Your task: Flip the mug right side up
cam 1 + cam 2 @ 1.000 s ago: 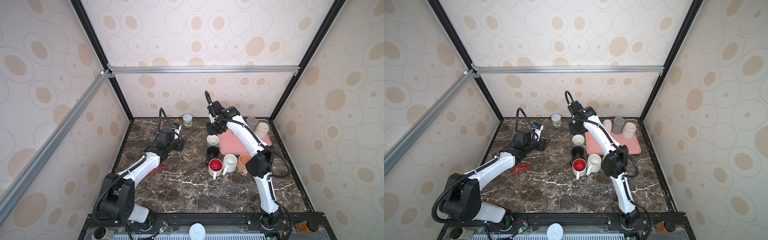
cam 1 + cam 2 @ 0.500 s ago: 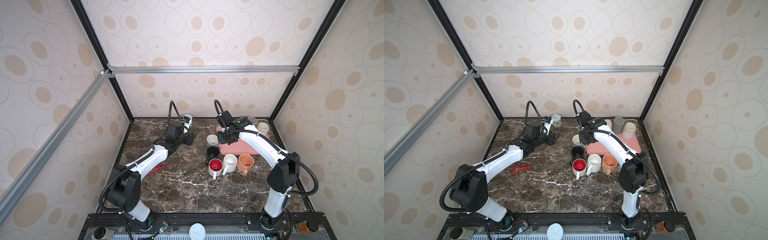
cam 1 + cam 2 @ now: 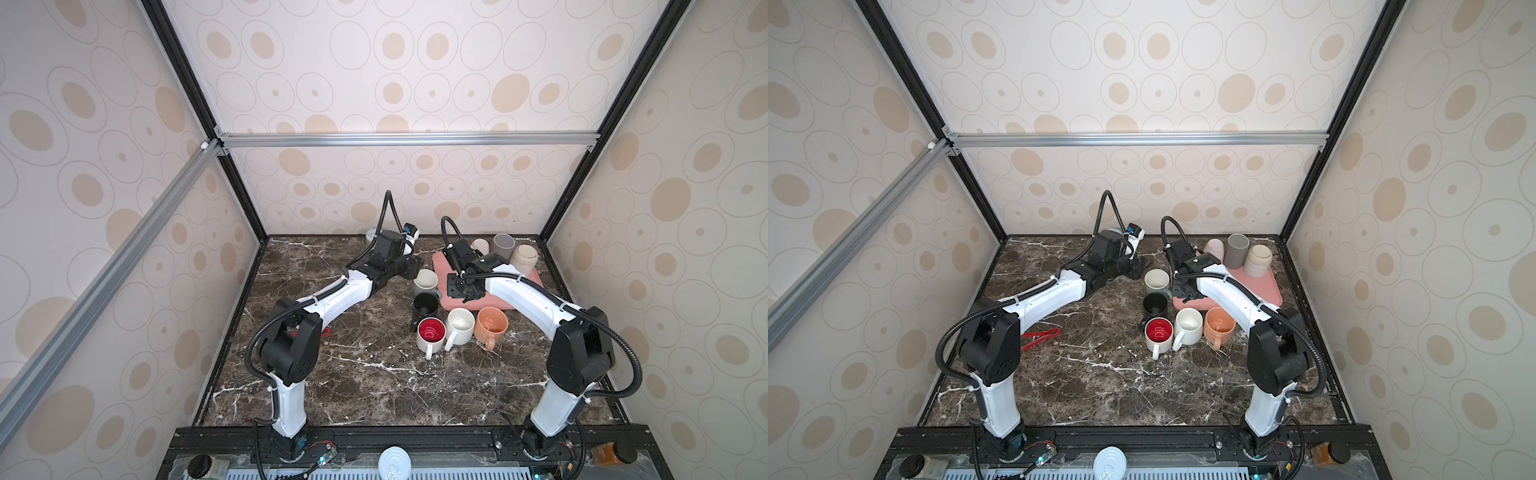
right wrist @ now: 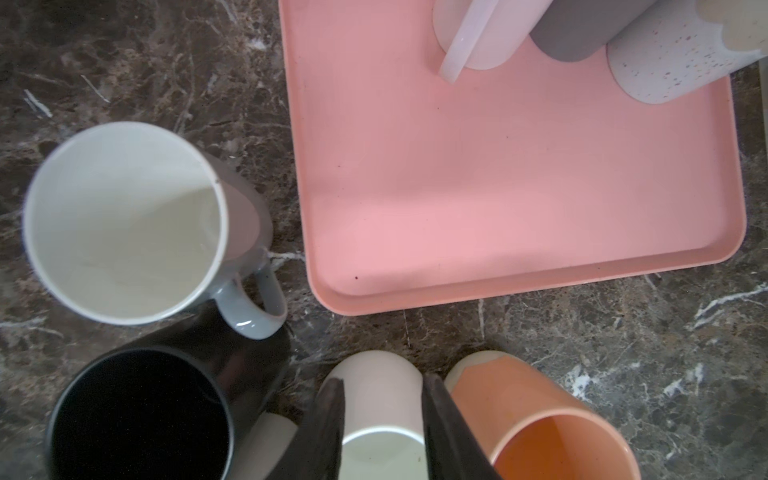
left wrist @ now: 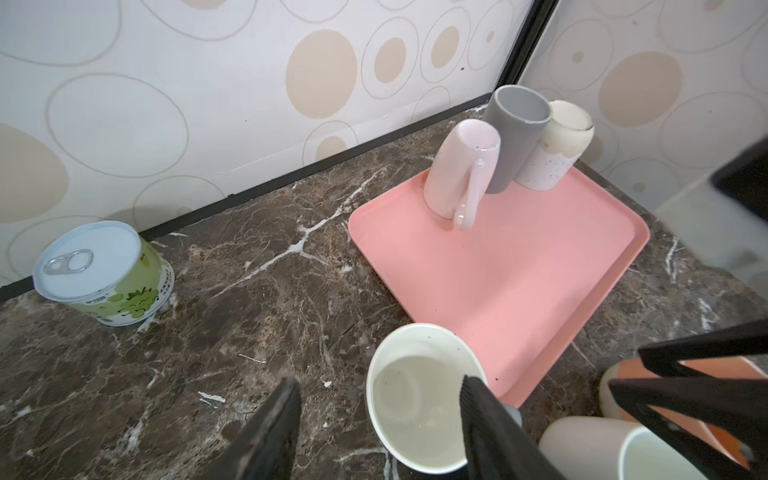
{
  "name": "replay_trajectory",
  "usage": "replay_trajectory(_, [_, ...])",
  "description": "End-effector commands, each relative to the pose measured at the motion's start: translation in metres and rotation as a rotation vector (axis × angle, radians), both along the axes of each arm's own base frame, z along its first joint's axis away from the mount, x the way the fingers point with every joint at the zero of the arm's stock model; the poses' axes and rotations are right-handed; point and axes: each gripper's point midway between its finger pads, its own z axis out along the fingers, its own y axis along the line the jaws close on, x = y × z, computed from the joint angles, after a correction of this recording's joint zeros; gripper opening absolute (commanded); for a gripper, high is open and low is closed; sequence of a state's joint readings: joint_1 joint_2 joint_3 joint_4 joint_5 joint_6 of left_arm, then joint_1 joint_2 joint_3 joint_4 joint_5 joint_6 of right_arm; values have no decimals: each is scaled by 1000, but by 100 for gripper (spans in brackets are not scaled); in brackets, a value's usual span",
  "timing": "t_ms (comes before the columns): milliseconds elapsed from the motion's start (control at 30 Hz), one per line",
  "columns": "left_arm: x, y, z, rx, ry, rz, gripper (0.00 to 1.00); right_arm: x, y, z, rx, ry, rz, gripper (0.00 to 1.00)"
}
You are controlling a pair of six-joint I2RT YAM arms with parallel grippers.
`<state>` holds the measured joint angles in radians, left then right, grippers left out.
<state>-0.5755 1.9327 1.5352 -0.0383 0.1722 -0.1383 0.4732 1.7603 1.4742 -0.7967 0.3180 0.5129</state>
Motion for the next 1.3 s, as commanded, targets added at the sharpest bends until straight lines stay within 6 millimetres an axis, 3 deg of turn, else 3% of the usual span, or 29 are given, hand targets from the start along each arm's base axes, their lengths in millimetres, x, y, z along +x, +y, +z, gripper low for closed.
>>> replay_trajectory(0, [12, -7, 4, 27, -22, 8, 61, 11, -13, 4, 6, -62, -76, 38])
replay_trajectory(133, [26, -12, 9, 33, -88, 17, 62, 33, -14, 4, 3, -84, -84, 40])
replay_trajectory(300, [49, -11, 0, 63, -88, 27, 62, 62, -2, 4, -12, -89, -65, 41])
replay_trajectory(567, [58, -5, -1, 58, -86, 24, 63, 102, -4, -23, -3, -11, -128, 47])
replay_trajectory(967, [57, 22, 12, 26, -67, 32, 63, 144, -49, -24, -74, -106, -263, 49])
replay_trajectory(1167, [52, 23, 0, 11, -5, 13, 63, 161, -60, -33, -96, -100, -278, 49])
replay_trajectory(1267, [50, 21, -5, -2, 13, 4, 63, 168, -79, -45, -92, -91, -313, 49])
